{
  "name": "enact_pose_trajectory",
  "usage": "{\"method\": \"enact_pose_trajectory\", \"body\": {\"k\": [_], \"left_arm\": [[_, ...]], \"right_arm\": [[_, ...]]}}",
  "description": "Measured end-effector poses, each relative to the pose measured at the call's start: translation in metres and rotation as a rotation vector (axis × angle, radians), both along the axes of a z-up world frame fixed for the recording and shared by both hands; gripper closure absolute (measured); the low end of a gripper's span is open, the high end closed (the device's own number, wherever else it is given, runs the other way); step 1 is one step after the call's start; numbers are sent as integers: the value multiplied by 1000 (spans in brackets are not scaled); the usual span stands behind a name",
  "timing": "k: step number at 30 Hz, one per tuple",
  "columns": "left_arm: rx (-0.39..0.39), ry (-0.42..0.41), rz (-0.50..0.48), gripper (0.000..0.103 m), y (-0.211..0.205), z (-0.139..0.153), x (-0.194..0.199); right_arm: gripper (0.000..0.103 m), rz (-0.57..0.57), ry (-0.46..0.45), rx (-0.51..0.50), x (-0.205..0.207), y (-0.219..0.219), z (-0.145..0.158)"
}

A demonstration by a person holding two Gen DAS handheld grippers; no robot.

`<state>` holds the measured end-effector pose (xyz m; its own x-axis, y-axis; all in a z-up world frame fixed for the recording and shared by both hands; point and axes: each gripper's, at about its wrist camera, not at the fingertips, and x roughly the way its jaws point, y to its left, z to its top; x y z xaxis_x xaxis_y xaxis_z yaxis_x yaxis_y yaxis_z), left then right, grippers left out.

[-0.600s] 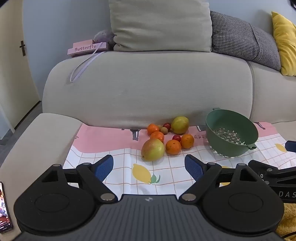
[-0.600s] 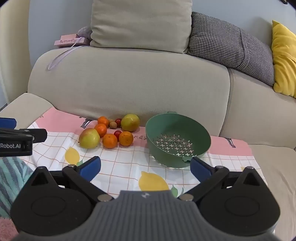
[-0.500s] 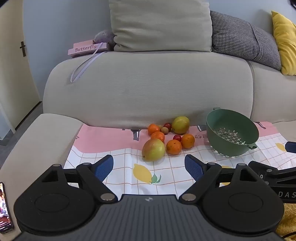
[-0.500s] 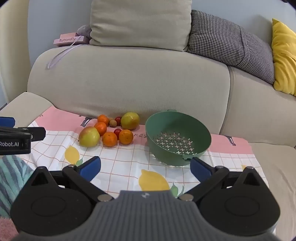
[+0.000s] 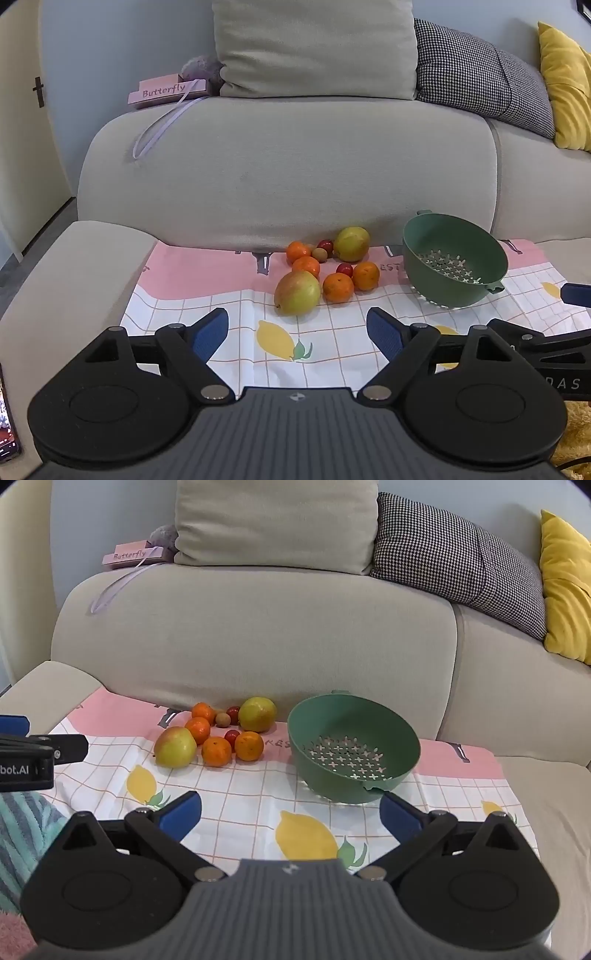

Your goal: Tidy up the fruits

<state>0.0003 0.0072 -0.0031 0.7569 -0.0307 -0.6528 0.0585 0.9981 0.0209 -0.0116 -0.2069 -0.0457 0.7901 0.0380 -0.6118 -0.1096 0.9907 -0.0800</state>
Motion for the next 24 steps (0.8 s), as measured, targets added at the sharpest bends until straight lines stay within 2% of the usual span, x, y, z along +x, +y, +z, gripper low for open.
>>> {"method": "enact_pose_trajectory", "body": {"k": [24], "left_arm": [[18, 23, 2, 4, 2, -3, -1]], "right_arm": [[4, -17, 31, -13, 2, 1, -1]]}}
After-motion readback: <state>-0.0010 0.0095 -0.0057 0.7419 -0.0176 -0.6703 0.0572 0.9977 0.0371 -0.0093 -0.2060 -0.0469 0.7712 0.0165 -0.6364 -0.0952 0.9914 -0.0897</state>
